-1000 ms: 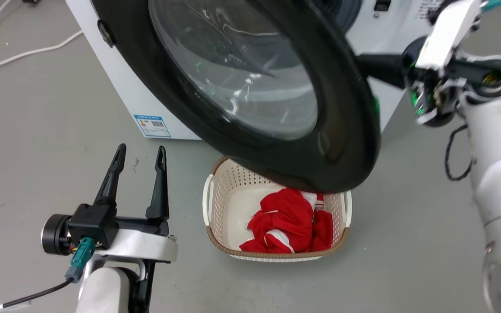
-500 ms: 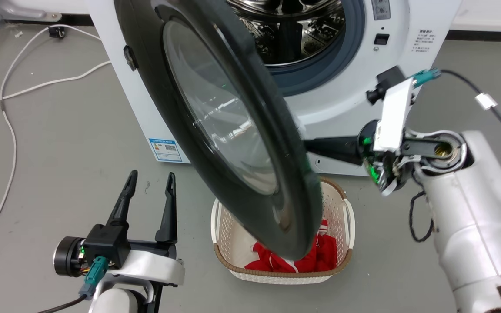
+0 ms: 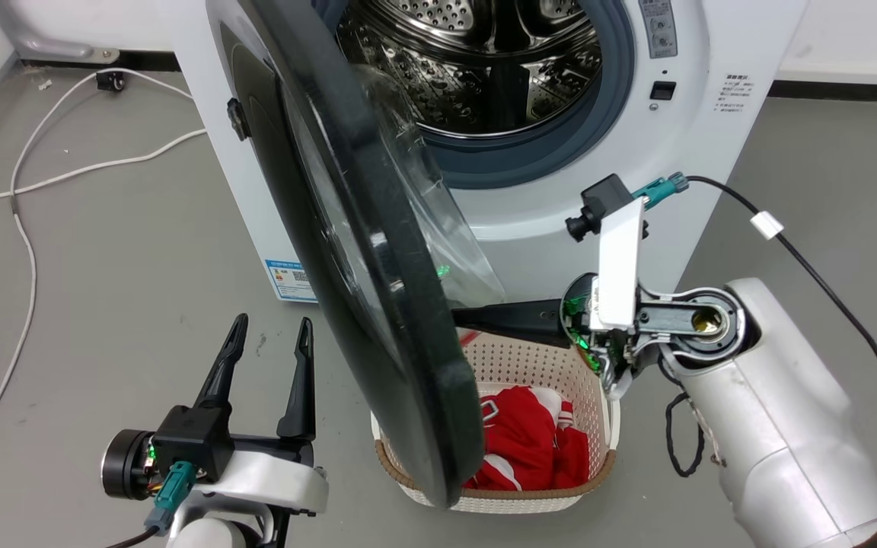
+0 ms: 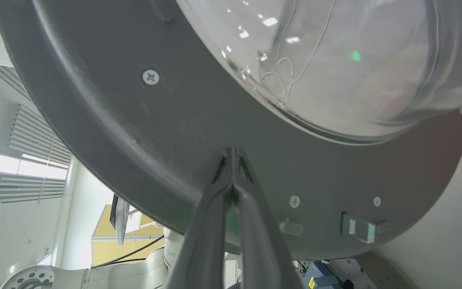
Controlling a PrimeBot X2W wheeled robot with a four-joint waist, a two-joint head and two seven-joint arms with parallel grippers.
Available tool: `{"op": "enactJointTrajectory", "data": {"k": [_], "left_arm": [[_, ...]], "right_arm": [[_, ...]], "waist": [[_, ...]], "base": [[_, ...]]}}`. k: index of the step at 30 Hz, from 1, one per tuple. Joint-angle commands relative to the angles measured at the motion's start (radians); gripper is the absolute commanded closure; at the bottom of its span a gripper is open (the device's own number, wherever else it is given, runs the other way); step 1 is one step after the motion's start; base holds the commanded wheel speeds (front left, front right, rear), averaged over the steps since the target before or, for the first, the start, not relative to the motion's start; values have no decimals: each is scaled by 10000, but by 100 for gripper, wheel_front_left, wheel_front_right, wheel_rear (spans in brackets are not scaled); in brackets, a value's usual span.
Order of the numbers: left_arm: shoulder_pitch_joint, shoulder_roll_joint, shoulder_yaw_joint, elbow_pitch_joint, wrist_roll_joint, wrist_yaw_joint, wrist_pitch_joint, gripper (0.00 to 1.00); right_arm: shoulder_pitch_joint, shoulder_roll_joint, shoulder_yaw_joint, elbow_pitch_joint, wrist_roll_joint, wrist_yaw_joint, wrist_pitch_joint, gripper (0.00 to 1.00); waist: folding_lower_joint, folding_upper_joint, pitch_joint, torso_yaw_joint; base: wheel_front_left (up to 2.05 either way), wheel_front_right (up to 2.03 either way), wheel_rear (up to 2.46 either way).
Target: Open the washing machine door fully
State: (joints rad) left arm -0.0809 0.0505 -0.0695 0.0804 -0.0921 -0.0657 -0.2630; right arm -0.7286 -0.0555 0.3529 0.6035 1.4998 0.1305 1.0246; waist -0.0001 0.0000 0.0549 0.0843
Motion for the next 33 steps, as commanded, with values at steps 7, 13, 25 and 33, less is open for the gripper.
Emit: {"op": "enactJointTrajectory", "data": {"k": [7,13,25,33], "left_arm": [[199,-3,40,5,8,80,-25,0],[389,-3,215,39,9,89,-25,0],[744,-3,431,160,43,122,-25,0],[760,-3,623,196,85,167,-25,0]], "right_arm": [[442,60,-41,-484,135,1,-1946,100],[912,60,-786,-309,259,1,-4352,100],[3480,-34,-2747,-1087,228,2,-8063,0],[4731,-525,-2916,-1733,-2458,2,-11494,0]], "waist": [[1,0,-137,-75],[1,0,-335,-275],[1,0,-736,-658],[1,0,-787,-871]], "base": [[0,0,0],[0,0,0],[0,0,0],[0,0,0]]}}
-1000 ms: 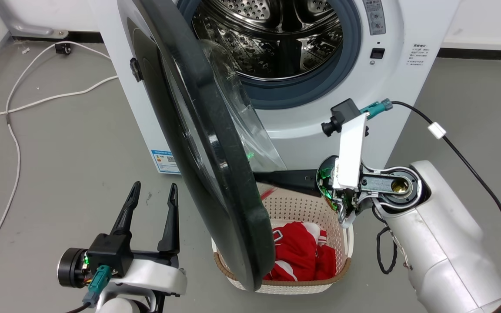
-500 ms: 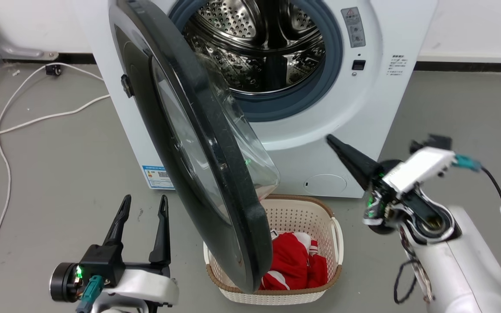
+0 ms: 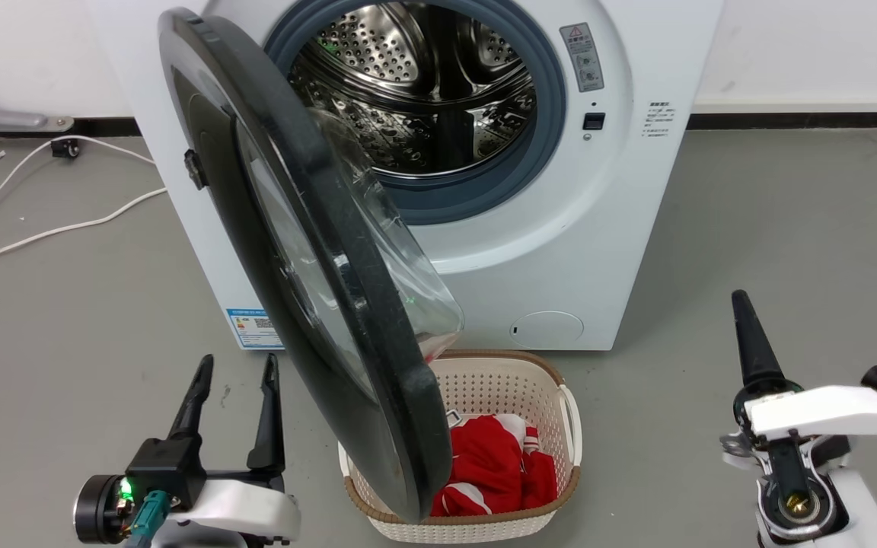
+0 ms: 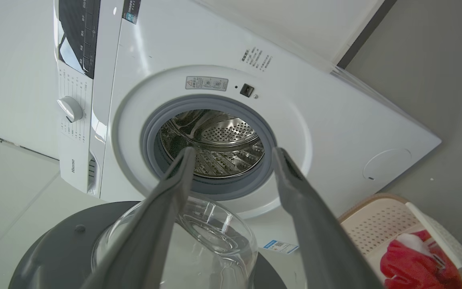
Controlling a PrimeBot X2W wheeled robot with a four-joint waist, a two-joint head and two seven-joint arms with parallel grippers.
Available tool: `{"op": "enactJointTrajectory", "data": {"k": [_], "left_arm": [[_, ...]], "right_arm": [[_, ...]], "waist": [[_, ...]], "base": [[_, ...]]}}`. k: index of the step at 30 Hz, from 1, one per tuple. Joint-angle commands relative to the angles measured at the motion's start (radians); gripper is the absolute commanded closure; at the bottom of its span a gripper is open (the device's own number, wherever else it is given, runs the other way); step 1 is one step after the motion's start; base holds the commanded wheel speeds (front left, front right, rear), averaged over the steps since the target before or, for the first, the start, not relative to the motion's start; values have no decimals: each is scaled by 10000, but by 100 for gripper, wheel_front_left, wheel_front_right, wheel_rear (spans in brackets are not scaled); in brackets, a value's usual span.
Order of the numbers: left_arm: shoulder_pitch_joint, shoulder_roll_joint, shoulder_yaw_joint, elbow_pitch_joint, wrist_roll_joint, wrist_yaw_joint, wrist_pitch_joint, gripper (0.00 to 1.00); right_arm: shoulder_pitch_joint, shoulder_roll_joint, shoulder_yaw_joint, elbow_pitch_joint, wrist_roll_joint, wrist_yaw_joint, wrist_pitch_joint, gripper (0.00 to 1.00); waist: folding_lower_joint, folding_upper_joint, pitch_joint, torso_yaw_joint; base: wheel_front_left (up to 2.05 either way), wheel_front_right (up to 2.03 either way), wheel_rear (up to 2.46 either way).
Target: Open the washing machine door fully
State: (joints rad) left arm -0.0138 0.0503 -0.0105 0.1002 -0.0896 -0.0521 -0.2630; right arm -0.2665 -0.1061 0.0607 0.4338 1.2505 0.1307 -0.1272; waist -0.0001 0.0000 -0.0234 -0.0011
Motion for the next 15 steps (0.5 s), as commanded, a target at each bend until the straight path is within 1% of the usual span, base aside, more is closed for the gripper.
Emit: {"op": "enactJointTrajectory", "data": {"k": [1,3,6,8,9,13,15], "left_arm": [[90,0,82,-5,51,52,-25,0],[95,-1,146,-25,64,61,-25,0],[125,-1,215,-54,88,42,-25,0],[125,-1,241,-73,128,30,-25,0],[130,-1,247,-86,143,21,-25,0],[102,0,301,-108,146,-1,-25,0],[77,-1,304,-108,163,-10,-25,0]], "right_arm": [[201,-146,109,-94,-573,0,-389,0],[339,-400,251,-195,-1834,0,-940,0],[514,-629,70,-465,-3921,-1,-1290,0],[680,-715,-159,-800,-5708,-1,-1351,0],[762,-665,-324,-1080,-6618,-1,-1369,0],[1323,-23,-997,-2509,-9918,-3,-1368,0],[1671,238,-1183,-3027,-10937,-7,-1369,0]], "waist": [[1,0,-9,-49],[1,0,-13,-92],[1,0,-26,-136],[1,0,-19,-159],[1,0,-11,-165],[1,0,53,-180],[1,0,75,-176]], "base": [[0,0,0],[0,0,0],[0,0,0],[0,0,0],[0,0,0],[0,0,0],[0,0,0]]}}
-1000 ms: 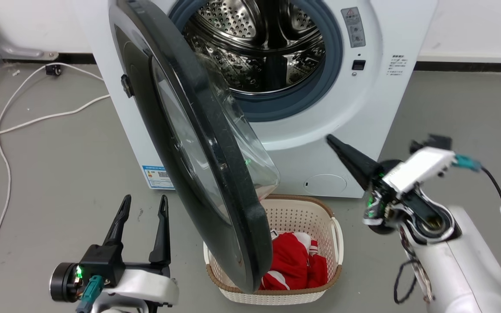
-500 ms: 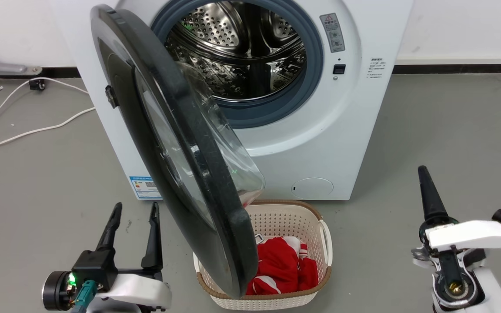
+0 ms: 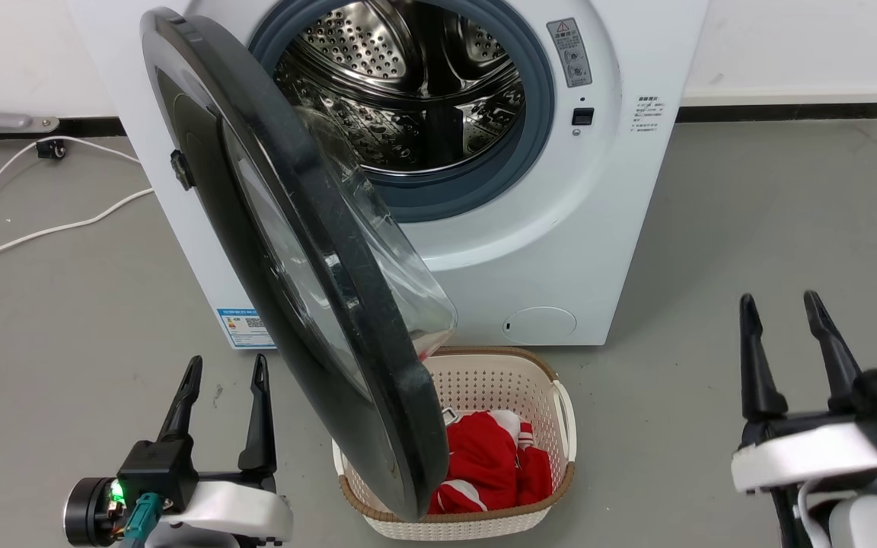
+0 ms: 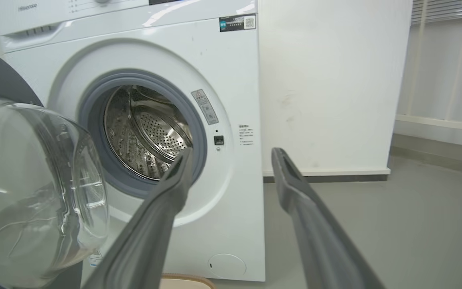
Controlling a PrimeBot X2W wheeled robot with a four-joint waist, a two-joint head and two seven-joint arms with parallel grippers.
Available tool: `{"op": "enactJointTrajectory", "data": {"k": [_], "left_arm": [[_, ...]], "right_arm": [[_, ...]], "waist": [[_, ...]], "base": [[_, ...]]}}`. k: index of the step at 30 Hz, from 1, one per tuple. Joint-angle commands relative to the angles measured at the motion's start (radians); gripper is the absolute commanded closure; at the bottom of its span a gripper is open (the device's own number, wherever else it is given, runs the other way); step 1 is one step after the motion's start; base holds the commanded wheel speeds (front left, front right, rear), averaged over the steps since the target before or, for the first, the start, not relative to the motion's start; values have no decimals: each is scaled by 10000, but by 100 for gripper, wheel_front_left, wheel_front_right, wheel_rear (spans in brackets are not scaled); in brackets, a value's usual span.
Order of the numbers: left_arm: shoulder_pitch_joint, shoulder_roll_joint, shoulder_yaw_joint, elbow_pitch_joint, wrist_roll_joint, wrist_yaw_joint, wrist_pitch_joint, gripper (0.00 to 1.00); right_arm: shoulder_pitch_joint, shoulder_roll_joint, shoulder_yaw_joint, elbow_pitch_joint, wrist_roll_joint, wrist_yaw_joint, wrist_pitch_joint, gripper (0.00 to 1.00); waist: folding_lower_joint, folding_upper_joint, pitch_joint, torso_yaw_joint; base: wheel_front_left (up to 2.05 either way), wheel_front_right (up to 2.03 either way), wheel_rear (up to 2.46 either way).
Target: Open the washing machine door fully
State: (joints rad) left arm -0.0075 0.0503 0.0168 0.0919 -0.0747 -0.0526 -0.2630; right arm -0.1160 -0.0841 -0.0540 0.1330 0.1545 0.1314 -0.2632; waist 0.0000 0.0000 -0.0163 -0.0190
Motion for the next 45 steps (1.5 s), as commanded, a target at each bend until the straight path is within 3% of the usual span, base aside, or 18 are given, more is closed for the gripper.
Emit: {"op": "enactJointTrajectory", "data": {"k": [1,7,26,27,28,29,37,45], "left_arm": [[-3,-1,25,-29,9,-7,-25,0],[-79,-1,10,-34,19,-10,-25,0],[-135,-1,11,-65,166,-103,-25,0],[-131,-1,11,-73,167,-103,-25,29],[-128,-1,12,-81,171,-106,-25,80],[-125,-1,8,-89,167,-115,-25,100],[-167,0,35,-310,-47,-70,-25,100],[-553,0,86,-1985,-112,-1,-25,100]], "right_arm": [[291,82,-59,-301,-592,-10,-13,0],[1206,338,-91,-1088,-2086,-12,56,0],[1729,354,-181,-714,-1006,-10,-13,0],[1727,354,-172,-709,-1015,-10,-16,0],[1723,354,-162,-708,-1015,-10,-18,0],[1721,355,-145,-713,-1023,-10,-20,0],[1784,354,-114,-734,-872,-12,-18,0],[1781,352,-155,-804,-864,-12,-19,0]], "waist": [[0,0,13,10],[0,0,32,34],[0,0,4,44],[0,0,1,48],[0,0,1,53],[0,0,0,58],[0,0,-8,86],[0,0,1,148]], "base": [[0,0,0],[0,0,0],[0,0,0],[0,0,0],[0,0,0],[0,0,0],[0,0,0],[0,0,0]]}}
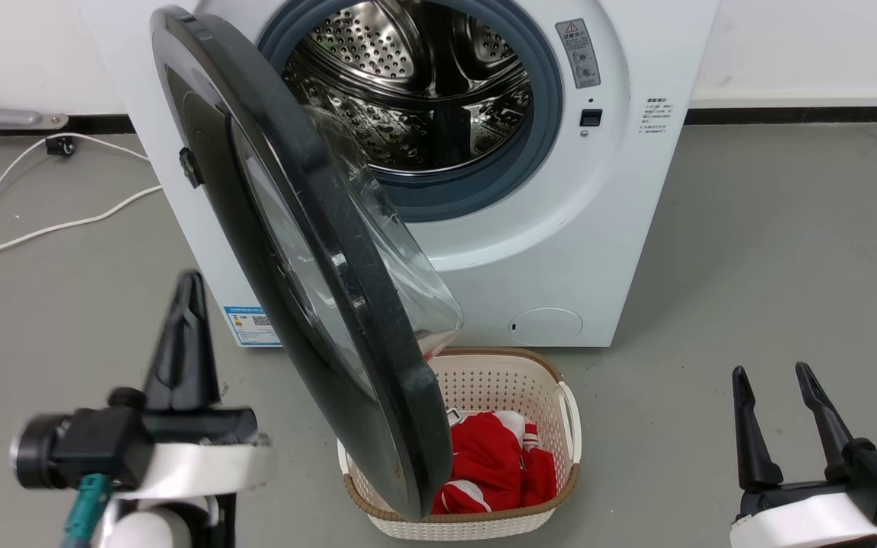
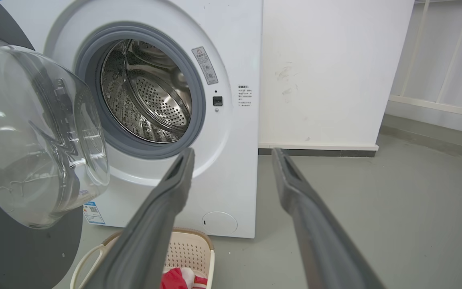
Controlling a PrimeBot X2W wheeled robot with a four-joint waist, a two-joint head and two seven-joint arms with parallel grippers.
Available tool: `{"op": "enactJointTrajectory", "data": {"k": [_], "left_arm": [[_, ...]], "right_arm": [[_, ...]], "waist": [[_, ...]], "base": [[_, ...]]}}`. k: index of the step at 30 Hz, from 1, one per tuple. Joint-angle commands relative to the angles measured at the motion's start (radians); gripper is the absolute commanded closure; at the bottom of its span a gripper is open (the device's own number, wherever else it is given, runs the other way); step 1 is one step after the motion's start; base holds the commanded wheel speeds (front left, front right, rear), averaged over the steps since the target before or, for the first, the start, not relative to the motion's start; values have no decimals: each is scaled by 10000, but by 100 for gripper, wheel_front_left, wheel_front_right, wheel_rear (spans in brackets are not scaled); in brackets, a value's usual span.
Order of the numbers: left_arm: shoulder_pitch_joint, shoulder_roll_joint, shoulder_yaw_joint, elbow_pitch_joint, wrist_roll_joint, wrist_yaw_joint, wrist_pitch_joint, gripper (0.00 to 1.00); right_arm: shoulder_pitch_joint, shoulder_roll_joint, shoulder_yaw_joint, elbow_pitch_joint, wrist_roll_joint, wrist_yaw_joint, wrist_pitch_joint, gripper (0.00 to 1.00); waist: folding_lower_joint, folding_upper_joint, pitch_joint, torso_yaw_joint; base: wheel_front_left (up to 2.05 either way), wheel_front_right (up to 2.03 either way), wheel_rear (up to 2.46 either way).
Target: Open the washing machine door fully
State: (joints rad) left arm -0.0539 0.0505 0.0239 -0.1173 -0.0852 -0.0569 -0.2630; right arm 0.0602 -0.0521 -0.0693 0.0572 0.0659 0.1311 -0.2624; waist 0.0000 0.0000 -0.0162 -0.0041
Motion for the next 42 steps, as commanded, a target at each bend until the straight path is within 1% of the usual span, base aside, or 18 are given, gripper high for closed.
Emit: {"op": "enactJointTrajectory", "data": {"k": [1,5,9,13,17,20,25,31,33,36,37,42], "left_arm": [[-183,0,32,-235,-15,63,-25,100],[-442,-3,20,-1620,131,130,-25,100],[-720,-5,-178,-2834,296,74,-23,100],[-951,-3,-836,-3731,261,-13,-23,100],[-1005,-3,-1970,-4033,78,-224,-23,100],[-717,3,-2928,-3781,-108,-344,375,100],[-248,44,-4110,-3179,-593,-542,1417,100],[675,379,-5251,-2057,-1100,-644,2623,100],[988,512,-5479,-1564,-1141,-642,2972,100],[1269,527,-5634,-979,-1125,-567,3088,100],[1284,507,-5568,-416,-1008,-362,2880,100],[910,360,-5243,475,-990,51,2240,100]], "right_arm": [[22,32,0,-42,31,-7,-27,0],[8,32,7,15,128,-8,-26,0],[-41,32,14,70,112,-8,-25,0],[-76,33,-18,62,130,-7,-25,0],[-82,33,-52,71,181,-7,-26,0],[-47,33,-83,69,217,-7,-24,0],[115,30,-287,31,189,-7,-24,0],[244,30,-427,66,159,-7,-24,0],[268,30,-410,85,189,-7,-24,0],[246,30,-378,112,250,-7,-25,0],[207,30,-320,163,286,-7,-25,0],[168,30,-294,226,340,-8,-25,0]], "waist": [[0,0,2,5],[0,0,9,19],[0,0,11,2],[0,0,17,-24],[0,0,7,-69],[0,0,-5,-82],[0,0,10,-32],[0,0,34,29],[0,0,43,14],[0,0,76,-21],[0,0,111,-70],[0,0,160,-87]], "base": [[0,0,0],[0,0,0],[0,0,0],[0,0,0],[0,0,0],[0,0,0],[0,0,0],[0,0,0],[0,0,0],[0,0,0],[0,0,0],[0,0,0]]}}
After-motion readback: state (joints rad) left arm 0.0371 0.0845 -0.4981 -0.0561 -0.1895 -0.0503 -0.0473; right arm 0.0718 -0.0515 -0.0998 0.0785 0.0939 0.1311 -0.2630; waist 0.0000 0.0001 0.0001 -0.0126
